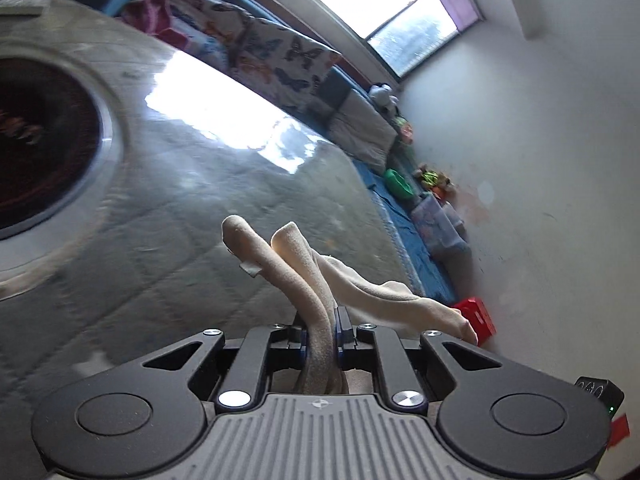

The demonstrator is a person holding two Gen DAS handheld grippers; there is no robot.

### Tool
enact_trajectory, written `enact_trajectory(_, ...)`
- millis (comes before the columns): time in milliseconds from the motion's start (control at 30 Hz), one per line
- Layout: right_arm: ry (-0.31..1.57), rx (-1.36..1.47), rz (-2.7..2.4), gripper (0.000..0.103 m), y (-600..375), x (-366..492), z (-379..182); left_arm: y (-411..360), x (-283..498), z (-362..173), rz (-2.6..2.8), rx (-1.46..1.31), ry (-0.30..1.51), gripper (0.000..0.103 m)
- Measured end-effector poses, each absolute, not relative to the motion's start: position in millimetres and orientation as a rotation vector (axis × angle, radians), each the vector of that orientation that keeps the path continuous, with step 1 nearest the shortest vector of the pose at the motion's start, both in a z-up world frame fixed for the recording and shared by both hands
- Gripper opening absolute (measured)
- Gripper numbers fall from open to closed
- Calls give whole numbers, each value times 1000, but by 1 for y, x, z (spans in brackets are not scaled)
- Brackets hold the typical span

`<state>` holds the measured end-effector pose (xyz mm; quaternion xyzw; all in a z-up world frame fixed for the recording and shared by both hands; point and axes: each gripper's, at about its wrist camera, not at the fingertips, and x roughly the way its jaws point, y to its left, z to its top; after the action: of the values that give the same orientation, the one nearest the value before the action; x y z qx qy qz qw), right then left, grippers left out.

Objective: Fold clothes

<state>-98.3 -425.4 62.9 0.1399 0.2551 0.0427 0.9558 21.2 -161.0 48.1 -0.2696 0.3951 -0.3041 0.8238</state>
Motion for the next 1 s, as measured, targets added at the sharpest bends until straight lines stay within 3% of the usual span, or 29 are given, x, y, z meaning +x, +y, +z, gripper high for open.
enact_trajectory(333, 506, 237, -103, 12, -489, -111, 75, -246, 33, 44, -774, -521, 867, 13)
enact_trajectory(733, 607, 250, -194, 13, -520, -92, 35, -278, 40, 16, -746, -376, 945, 14)
enact_trajectory(1000, 668, 262, -254, 23, -525, -86, 20, -274, 39, 2, -710, -317, 982, 19)
